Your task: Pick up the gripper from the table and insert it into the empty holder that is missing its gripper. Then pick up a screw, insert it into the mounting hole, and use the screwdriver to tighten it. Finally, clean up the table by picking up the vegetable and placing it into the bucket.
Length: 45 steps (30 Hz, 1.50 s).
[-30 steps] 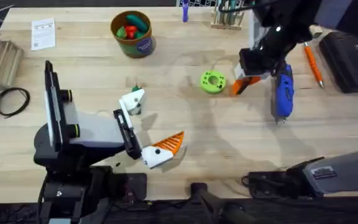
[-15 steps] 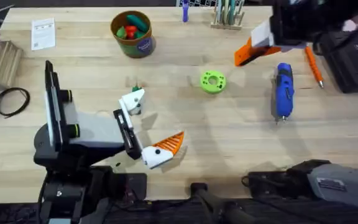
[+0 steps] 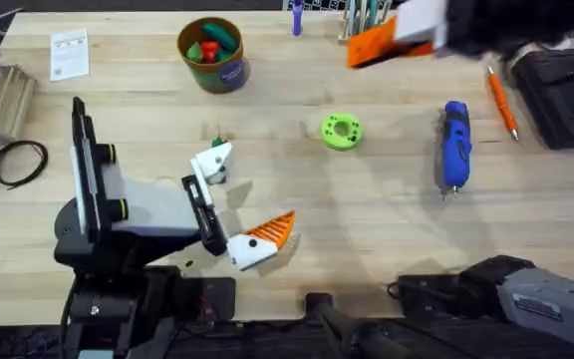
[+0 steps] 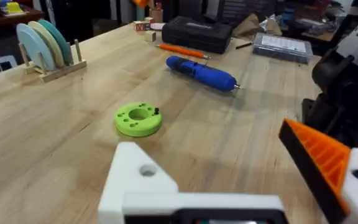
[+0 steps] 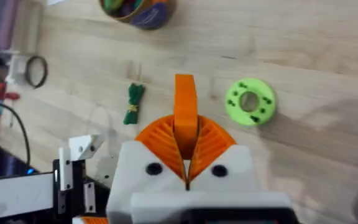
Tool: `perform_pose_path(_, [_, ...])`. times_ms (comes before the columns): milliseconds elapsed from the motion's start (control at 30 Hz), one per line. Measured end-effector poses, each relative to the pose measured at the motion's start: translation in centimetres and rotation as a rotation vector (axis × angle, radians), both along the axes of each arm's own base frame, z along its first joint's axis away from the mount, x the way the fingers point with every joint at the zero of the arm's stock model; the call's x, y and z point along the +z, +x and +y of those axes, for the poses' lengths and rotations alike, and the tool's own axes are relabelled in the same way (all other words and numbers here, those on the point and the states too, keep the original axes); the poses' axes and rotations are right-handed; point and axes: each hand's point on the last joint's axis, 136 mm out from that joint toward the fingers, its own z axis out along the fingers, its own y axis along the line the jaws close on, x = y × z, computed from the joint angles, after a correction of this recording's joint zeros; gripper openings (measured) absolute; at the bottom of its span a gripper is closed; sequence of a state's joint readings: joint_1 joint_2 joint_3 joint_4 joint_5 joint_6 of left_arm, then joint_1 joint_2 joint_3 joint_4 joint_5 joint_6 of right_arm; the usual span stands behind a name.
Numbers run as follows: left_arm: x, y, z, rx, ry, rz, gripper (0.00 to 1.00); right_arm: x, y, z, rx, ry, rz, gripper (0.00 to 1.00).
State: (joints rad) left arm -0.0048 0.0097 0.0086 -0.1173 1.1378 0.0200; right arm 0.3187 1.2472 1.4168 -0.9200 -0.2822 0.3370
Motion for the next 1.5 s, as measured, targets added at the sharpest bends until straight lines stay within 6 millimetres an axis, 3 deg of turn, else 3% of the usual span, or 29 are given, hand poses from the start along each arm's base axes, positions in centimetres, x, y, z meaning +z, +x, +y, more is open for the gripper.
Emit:
perform_pose_path(167, [0.0, 0.0, 0.0, 0.0, 0.0, 0.0, 0.985, -4.5, 0.0, 3.8, 0.149, 0.169, 0.047, 0.009])
perform_pose_path(267, [0.0, 0.0, 0.0, 0.0, 0.0, 0.0, 0.985, -6.2, -0.6, 6.0, 0.244, 0.311, 0.064, 0.009])
perform_pose_path(400, [0.0, 0.0, 0.0, 0.0, 0.0, 0.0, 0.986, -7.8, -1.9, 7.7, 0.314, 0.466, 0.1, 0.009])
perform_pose_path(500, [0.0, 0.0, 0.0, 0.0, 0.0, 0.001, 0.986, -7.8, -2.6, 8.6, 0.366, 0.585, 0.089, 0.009])
perform_pose_path(700, [0.0, 0.0, 0.0, -0.002, 0.0, 0.001, 0.986, -6.5, -4.1, 9.5, 0.474, 0.771, 0.058, 0.009])
perform_pose_path(1067, [0.0, 0.0, 0.0, -0.003, 0.0, 0.001, 0.986, -10.8, -7.5, 9.8, 0.558, 0.883, 0.489, 0.009])
perform_pose_path(1500, [0.0, 0.0, 0.0, -0.003, 0.0, 0.001, 0.986, -11.0, -9.4, 10.4, 0.631, 0.897, 0.596, 0.009])
